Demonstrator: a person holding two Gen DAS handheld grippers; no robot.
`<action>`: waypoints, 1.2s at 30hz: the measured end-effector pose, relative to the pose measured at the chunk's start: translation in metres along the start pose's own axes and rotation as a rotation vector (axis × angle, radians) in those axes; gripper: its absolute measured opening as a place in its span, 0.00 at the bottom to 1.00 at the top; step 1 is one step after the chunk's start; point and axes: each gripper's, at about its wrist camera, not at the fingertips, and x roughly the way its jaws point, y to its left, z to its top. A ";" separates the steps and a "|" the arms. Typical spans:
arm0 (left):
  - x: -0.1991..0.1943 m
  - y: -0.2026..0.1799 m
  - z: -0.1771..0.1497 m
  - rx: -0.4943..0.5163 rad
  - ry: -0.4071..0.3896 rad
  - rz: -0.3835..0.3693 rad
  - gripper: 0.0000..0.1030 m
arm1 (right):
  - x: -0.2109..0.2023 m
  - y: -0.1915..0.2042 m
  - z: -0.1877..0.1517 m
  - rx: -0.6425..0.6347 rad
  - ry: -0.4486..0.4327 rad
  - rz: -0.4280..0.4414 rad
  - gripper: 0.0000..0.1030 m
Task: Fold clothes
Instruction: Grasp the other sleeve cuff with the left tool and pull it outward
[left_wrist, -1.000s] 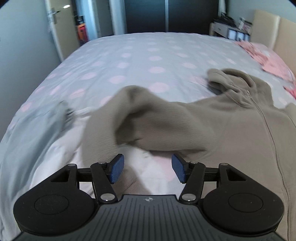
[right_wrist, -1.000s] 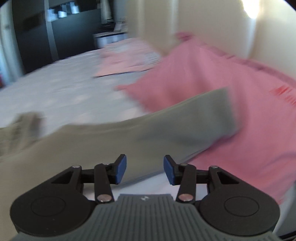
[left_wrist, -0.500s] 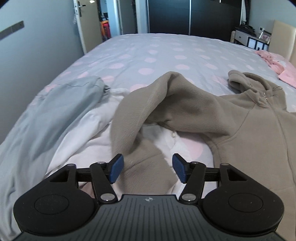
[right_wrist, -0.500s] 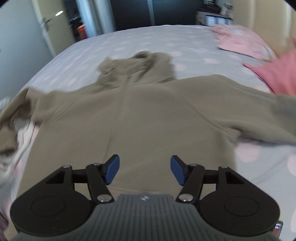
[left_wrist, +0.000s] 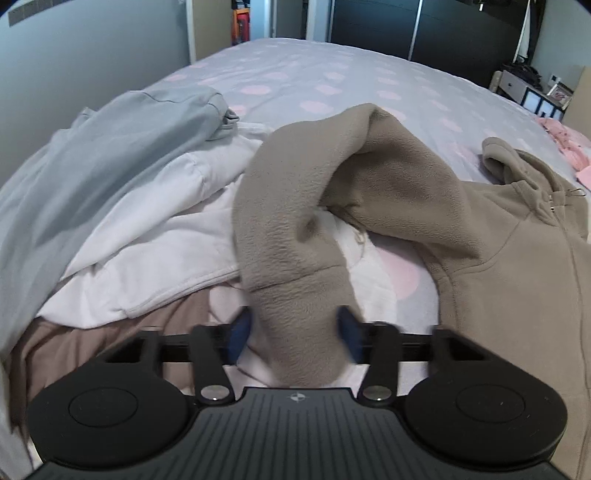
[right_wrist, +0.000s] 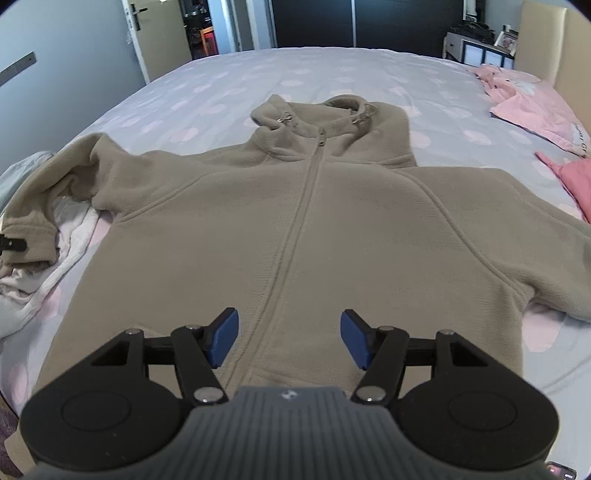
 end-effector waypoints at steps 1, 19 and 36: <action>-0.001 -0.001 0.001 0.003 0.001 -0.007 0.23 | 0.001 0.002 0.000 -0.005 0.002 0.003 0.63; -0.106 0.062 0.199 0.164 -0.060 0.055 0.11 | 0.022 -0.007 -0.003 0.030 0.064 0.010 0.63; 0.046 0.091 0.226 0.369 0.078 0.450 0.25 | 0.068 -0.013 0.005 0.050 0.143 -0.039 0.63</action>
